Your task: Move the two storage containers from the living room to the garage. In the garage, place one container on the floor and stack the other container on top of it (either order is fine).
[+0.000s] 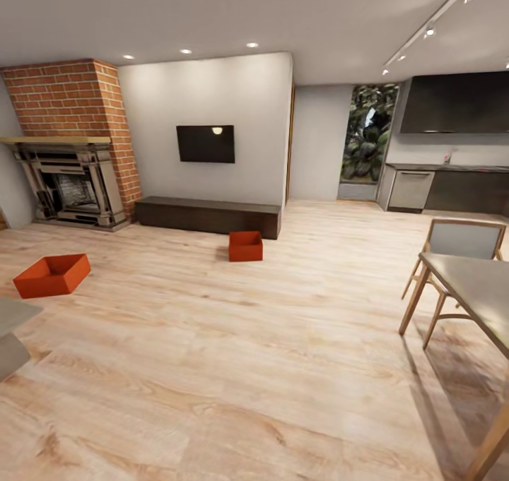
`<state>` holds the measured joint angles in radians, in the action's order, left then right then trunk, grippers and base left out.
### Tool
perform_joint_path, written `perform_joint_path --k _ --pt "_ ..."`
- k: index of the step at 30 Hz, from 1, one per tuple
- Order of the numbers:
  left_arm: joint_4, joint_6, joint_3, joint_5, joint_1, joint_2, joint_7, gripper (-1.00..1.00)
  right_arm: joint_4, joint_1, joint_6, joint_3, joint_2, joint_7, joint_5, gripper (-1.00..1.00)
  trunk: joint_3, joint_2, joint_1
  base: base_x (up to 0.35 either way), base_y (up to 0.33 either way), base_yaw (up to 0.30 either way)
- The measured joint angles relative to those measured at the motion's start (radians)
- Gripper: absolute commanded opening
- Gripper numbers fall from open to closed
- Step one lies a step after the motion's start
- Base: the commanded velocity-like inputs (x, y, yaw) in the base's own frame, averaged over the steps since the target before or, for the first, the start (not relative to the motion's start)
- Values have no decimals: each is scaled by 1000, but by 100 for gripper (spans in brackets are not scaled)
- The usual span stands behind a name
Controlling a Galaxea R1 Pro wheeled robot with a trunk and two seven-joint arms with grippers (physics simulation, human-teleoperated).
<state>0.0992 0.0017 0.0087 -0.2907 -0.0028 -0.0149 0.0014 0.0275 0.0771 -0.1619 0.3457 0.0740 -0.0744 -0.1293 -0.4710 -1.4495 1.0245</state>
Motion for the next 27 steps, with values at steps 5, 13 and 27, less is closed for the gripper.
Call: perform_joint_path --k 5,13,27 --pt "0 0 0 -1 0 1 0 100 0 0 -1 0 0 0 0 100 0 0 0 317 -55 0" --pt "0 1 0 -5 0 3 0 100 0 0 -1 0 0 0 0 100 0 0 0 321 -4 0" --pt "0 1 0 -5 0 3 0 100 0 0 -2 -2 -3 5 4 100 0 0 0 323 0 11"
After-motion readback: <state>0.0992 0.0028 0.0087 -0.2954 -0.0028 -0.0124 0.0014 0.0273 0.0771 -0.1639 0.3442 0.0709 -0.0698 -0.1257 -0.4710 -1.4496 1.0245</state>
